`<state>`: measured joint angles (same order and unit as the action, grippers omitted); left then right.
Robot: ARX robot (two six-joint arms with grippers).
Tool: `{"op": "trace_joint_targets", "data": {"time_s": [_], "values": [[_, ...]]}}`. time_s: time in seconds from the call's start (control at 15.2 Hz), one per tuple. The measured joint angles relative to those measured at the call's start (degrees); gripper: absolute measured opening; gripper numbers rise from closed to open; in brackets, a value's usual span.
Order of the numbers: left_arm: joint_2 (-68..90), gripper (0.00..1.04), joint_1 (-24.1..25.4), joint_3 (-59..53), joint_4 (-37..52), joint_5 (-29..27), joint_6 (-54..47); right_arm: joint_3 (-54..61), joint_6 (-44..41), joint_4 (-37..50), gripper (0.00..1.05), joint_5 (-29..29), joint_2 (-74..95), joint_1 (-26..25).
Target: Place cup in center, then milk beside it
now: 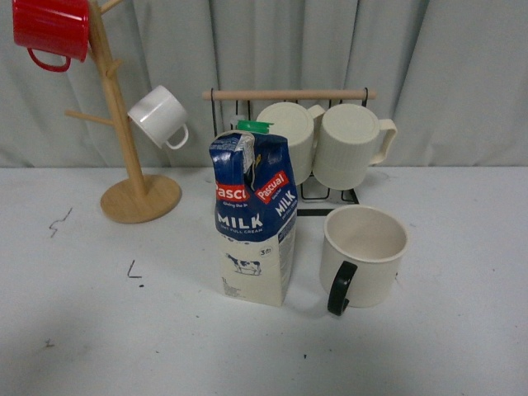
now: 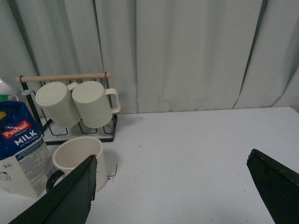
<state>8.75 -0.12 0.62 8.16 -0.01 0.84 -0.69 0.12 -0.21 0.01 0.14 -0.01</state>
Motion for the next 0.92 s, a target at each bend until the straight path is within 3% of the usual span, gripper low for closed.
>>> {"op": "trace_joint_targets", "data": {"time_s": [0.07, 0.4, 0.92], "values": [[-6.9, 0.02, 0.0, 0.0, -9.0, 0.1, 0.0, 0.0, 0.0, 0.0, 0.98, 0.0, 0.0, 0.0], [-8.5, 0.02, 0.0, 0.0, -8.3, 0.0, 0.0, 0.0, 0.0, 0.0, 0.98, 0.0, 0.0, 0.0], [-8.5, 0.99, 0.0, 0.0, -8.4, 0.0, 0.0, 0.0, 0.0, 0.0, 0.98, 0.0, 0.0, 0.0]]}}
